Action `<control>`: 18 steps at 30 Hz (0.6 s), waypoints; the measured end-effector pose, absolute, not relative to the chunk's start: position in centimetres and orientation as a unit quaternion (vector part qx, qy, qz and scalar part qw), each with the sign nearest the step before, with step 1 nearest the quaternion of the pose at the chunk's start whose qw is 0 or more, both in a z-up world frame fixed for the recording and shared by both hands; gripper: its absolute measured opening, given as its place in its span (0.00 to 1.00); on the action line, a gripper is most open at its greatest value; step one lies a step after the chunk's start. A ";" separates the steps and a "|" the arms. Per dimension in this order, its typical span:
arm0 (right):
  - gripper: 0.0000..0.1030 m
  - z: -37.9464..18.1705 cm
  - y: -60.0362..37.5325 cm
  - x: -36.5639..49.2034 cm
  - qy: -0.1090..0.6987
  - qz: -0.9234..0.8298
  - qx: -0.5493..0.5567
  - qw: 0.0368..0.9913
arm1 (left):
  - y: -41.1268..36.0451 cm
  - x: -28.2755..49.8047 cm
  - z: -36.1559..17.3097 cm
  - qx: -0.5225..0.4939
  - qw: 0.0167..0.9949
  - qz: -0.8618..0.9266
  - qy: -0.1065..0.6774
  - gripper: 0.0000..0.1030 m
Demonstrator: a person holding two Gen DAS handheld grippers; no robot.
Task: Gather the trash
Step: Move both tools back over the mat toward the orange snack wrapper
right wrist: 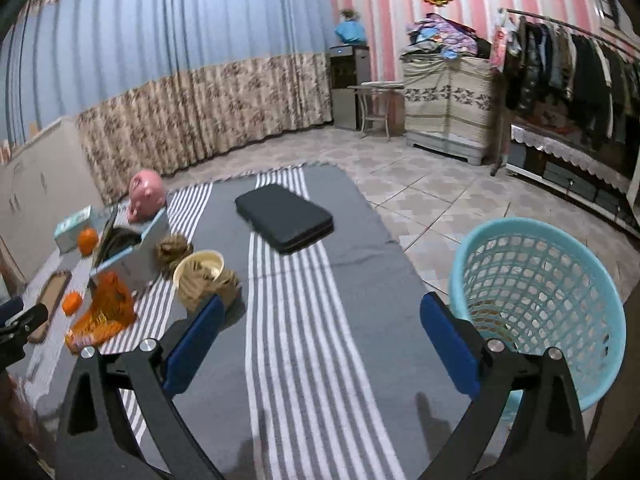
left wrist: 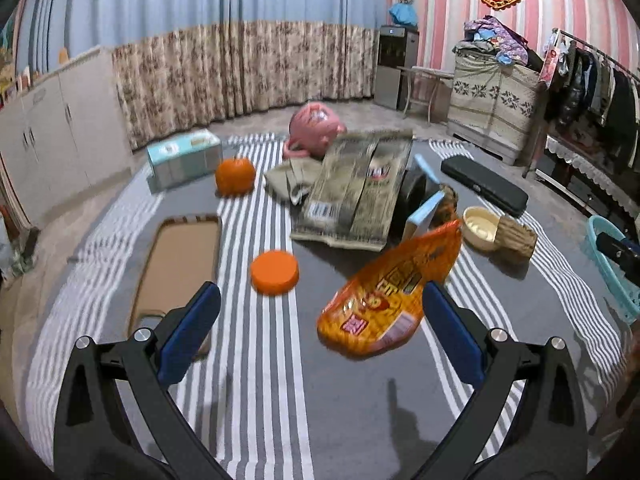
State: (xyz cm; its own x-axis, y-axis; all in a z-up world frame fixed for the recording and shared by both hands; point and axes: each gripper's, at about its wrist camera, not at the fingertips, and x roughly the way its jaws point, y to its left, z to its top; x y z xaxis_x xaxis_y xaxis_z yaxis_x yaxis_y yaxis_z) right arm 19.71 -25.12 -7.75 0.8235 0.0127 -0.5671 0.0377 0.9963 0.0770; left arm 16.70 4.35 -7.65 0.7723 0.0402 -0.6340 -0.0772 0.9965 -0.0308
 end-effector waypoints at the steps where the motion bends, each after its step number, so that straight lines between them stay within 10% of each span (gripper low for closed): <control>1: 0.94 -8.0 -25.0 19.9 0.302 -0.008 0.039 0.953 | 4.6 17.0 -8.0 -0.036 0.939 0.026 0.342 0.95; 18: 0.94 -8.8 -24.6 21.6 0.328 -0.022 0.025 0.944 | -1.4 22.1 -8.4 -0.006 0.929 -0.028 0.368 0.94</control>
